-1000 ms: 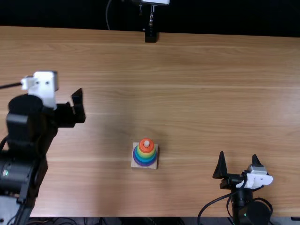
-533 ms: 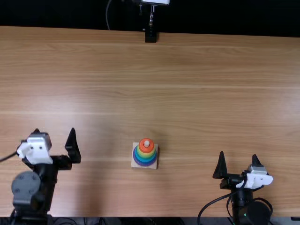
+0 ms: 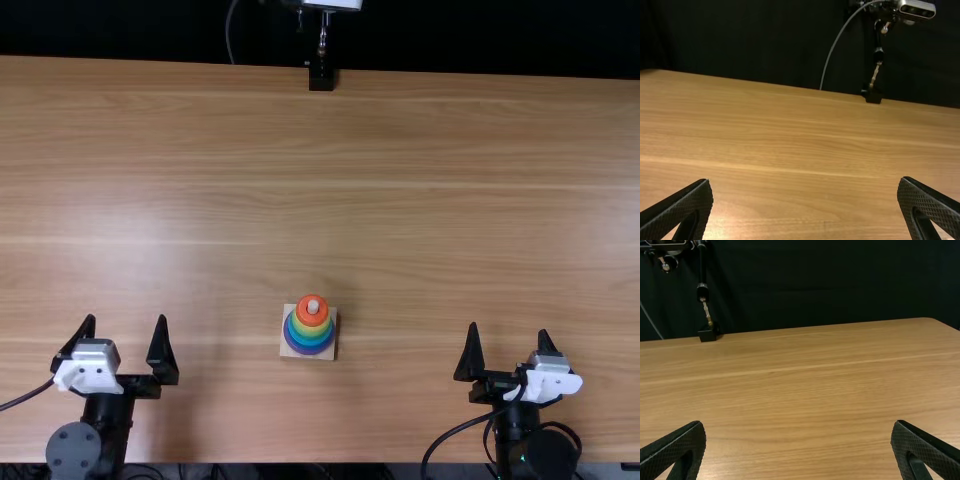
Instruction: Build the Hanoi tower: stack the rings onto the peg from bottom to top in this color order: purple, dark blue, light blue, dark green, light green, yellow, orange.
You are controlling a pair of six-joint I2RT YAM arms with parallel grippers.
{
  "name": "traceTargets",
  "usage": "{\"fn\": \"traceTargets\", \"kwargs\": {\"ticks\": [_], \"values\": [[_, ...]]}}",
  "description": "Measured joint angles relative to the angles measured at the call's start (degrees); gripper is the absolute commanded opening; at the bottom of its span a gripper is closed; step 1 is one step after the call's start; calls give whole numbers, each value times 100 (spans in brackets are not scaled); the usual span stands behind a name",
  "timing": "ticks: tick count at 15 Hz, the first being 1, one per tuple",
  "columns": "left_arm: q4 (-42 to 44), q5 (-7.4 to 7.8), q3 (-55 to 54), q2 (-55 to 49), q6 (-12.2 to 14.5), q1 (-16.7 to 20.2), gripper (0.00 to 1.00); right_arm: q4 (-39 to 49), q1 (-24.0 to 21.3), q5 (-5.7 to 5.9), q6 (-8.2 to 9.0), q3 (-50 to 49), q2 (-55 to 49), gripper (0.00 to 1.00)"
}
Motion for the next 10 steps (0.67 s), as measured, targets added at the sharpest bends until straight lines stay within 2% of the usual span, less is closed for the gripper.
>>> {"fn": "traceTargets", "kwargs": {"ticks": [10], "values": [[-26,0,-225,-299,13,0,100,2,-2,4,0,0,0,100]]}}
